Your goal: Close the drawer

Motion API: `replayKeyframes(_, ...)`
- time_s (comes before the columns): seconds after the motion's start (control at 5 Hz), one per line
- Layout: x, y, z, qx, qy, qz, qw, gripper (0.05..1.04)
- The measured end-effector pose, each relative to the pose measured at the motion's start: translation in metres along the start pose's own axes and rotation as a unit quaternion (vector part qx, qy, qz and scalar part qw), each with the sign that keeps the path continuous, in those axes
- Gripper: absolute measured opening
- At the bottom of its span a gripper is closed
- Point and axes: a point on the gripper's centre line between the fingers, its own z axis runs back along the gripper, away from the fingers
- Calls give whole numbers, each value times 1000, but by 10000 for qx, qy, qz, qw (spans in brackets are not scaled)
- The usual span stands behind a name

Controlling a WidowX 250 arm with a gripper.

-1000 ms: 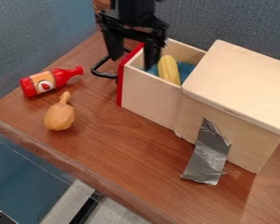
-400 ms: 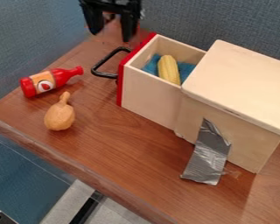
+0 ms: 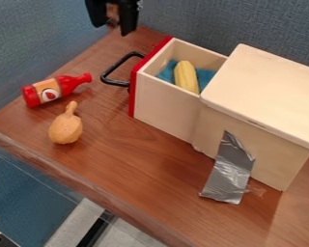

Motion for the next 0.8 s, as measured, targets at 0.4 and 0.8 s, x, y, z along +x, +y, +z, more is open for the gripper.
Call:
replayKeyframes(0.4,3,18,-21,-56,340,-410,9986,1001)
replayKeyframes(0.8,-6,29,-48,475,508,-383,9968,1001)
